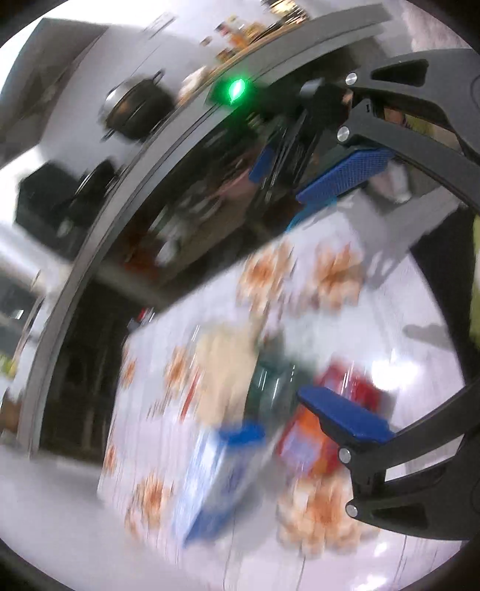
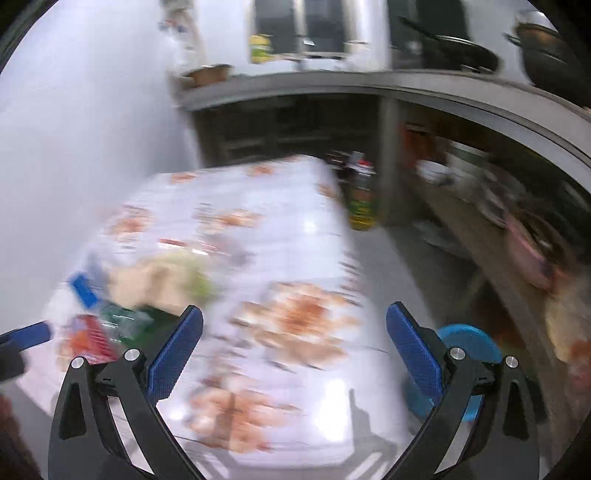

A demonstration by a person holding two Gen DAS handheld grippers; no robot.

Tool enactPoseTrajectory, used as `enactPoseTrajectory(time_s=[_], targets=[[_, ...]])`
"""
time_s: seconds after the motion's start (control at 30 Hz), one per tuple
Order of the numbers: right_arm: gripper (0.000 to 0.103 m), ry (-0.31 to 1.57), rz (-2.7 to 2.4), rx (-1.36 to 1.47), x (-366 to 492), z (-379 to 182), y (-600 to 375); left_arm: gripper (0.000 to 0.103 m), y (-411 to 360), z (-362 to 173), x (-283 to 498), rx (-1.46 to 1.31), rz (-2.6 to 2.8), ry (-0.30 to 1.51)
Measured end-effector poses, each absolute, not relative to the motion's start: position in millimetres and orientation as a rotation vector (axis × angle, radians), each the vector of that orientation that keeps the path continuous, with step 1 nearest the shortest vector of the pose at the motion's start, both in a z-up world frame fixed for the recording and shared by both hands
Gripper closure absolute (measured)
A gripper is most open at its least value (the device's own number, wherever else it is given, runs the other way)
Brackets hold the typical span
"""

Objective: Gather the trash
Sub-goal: 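Move both tools back to the table, then grasp the clear plastic container with left tool while right tool grips the blue-white toothpaste box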

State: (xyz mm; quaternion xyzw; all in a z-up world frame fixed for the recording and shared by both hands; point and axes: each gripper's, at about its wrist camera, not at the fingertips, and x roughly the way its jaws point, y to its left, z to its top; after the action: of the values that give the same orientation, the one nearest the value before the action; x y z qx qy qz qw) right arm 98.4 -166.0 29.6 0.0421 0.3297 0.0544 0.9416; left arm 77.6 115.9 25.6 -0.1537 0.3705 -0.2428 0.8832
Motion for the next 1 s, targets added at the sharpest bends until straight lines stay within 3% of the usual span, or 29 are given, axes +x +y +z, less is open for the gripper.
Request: enactPoseTrajectory(time_s=[0.33,0.43,0.5,0.53,0.6,1.0], targets=[[0.006,0.705,0.703,0.202,153,92,-91,0.009,230,0,115,-0.434,-0.033,0.771],[0.014,0.783,0.823,0.167,176,99,-49,0.009,244,-10,129,-0.463,0.039,0.779],[0.026,0.865,0.875,0.125,193,93,-12,0.010,250,-16,137,-0.485,0.054,0.784],[0.029,0.889,0.884,0.112,198,90,-2,0.012,252,-18,141,-0.489,0.061,0.789],[0.038,0.953,0.896,0.062,209,80,23,0.028,256,-27,149,-0.504,0.069,0.815],[0.047,1.117,0.893,-0.206,233,38,107,0.066,257,-43,168,-0.515,0.017,0.864]])
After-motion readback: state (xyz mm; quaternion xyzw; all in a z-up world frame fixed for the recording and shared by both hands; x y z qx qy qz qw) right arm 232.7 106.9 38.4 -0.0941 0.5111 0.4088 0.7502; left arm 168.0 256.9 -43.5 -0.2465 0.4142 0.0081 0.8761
